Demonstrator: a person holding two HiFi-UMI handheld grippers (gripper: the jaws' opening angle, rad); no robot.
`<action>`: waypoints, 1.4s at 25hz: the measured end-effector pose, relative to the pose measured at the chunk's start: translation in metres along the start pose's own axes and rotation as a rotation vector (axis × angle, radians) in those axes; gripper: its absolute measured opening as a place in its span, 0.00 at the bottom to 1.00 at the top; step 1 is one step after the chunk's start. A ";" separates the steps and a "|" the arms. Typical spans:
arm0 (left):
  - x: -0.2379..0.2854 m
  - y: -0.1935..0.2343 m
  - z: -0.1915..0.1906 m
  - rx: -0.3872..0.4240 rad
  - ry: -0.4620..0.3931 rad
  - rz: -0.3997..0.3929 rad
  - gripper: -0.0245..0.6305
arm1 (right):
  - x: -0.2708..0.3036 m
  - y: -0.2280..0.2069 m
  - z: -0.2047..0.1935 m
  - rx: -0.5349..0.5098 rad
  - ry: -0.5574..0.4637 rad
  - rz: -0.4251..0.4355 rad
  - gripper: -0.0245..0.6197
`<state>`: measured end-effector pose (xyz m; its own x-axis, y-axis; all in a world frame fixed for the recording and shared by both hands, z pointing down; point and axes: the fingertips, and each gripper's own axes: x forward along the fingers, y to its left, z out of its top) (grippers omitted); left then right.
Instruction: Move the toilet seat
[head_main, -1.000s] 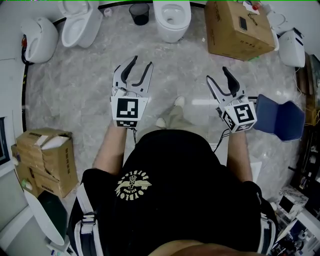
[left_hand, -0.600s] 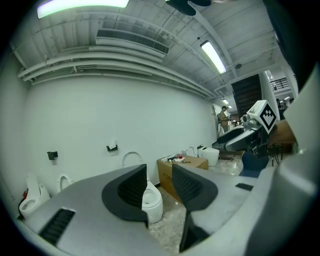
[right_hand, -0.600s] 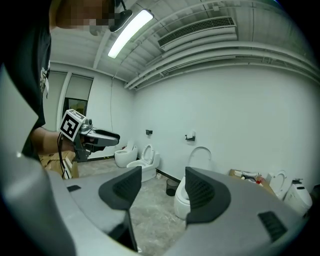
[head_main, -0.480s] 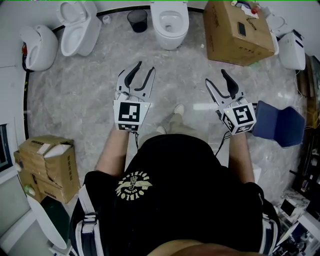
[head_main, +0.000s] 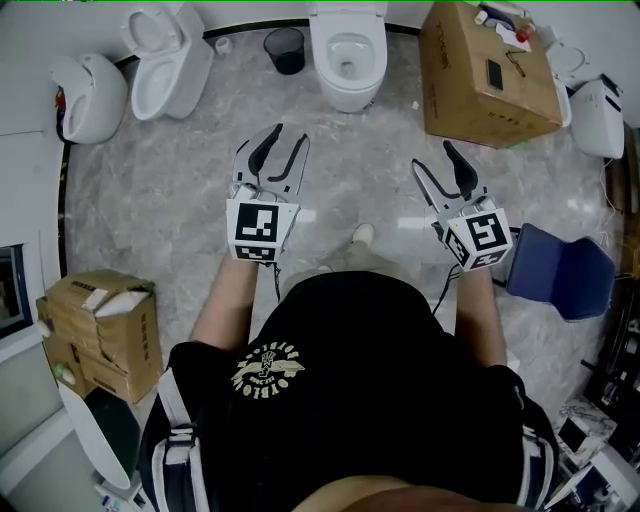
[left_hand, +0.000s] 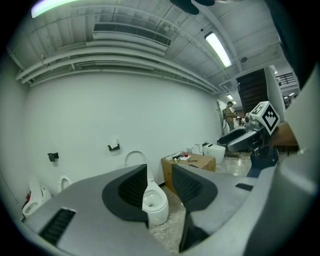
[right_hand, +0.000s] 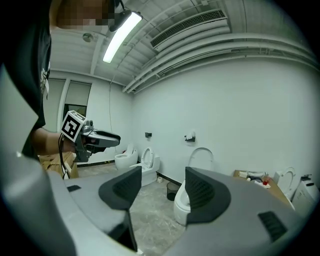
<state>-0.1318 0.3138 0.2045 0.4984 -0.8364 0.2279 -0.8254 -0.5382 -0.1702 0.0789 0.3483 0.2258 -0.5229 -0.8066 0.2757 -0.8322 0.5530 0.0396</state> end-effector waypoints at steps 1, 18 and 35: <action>0.006 0.002 0.003 0.001 0.000 0.004 0.29 | 0.004 -0.005 0.001 0.001 -0.001 0.005 0.45; 0.098 -0.007 0.046 -0.004 -0.021 0.112 0.30 | 0.040 -0.115 0.016 -0.027 -0.060 0.077 0.45; 0.114 0.002 0.028 -0.008 0.043 0.131 0.30 | 0.061 -0.134 0.021 -0.036 -0.084 0.097 0.45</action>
<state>-0.0694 0.2143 0.2036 0.3741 -0.8943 0.2455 -0.8851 -0.4233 -0.1933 0.1549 0.2208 0.2166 -0.6156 -0.7627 0.1982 -0.7705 0.6354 0.0519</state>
